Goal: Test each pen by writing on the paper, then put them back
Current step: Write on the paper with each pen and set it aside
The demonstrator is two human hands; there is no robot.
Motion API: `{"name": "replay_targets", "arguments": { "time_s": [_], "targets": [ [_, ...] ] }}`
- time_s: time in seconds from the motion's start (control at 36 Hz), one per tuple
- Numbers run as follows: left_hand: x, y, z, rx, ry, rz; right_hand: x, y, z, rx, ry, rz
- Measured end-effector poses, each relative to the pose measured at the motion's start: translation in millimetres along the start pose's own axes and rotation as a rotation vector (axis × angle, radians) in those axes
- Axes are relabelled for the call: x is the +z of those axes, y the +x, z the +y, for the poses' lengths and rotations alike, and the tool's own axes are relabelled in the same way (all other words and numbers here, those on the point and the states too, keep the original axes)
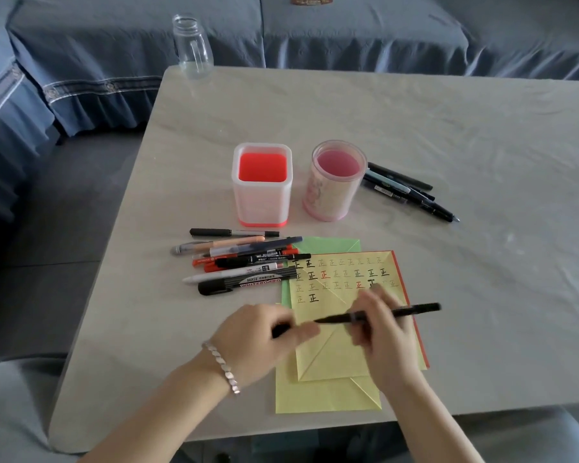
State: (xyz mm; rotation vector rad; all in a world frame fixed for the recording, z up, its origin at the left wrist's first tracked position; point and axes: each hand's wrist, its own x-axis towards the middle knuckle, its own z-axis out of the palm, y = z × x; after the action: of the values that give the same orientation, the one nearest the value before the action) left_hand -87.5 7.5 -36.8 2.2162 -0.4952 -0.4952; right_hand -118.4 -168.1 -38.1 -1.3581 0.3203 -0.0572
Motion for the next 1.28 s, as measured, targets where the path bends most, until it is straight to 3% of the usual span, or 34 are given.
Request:
{"name": "replay_targets", "arguments": {
  "time_s": [0.08,0.17,0.28,0.5,0.56,0.64,0.81,1.08,1.28],
  "targets": [
    [-11.0,-4.6,-17.6,0.030,0.143,0.187,-15.6,7.7,-5.6,-0.031,-0.013,0.188],
    [-9.5,-5.4,-29.7,0.086,0.258,0.296,-22.0,8.7,-11.0,-0.042,-0.130,0.214],
    [8.8,2.7,-48.2,0.234,0.599,0.439,-24.3,8.6,-11.1,-0.011,-0.171,0.232],
    [33.0,2.3,-46.6,0.234,0.588,0.572,-23.2,10.1,-8.7,0.034,-0.188,0.252],
    [38.9,0.1,-34.5,0.258,0.555,0.552,-21.0,11.6,-7.7,0.022,-0.154,0.211],
    [52.7,-2.9,-20.2,0.250,0.581,0.388,-16.7,16.9,-6.7,0.021,-0.079,0.145],
    [69.4,0.2,-17.2,0.166,0.646,0.192,-3.0,28.0,-3.8,-0.039,-0.185,0.159],
    [69.3,4.8,-22.7,0.147,0.633,0.157,15.6,45.5,22.3,-0.111,-0.381,0.358],
    [70.3,5.0,-23.8,0.112,0.573,0.165,16.5,43.2,36.8,-0.172,-0.456,0.408]
  ]
}}
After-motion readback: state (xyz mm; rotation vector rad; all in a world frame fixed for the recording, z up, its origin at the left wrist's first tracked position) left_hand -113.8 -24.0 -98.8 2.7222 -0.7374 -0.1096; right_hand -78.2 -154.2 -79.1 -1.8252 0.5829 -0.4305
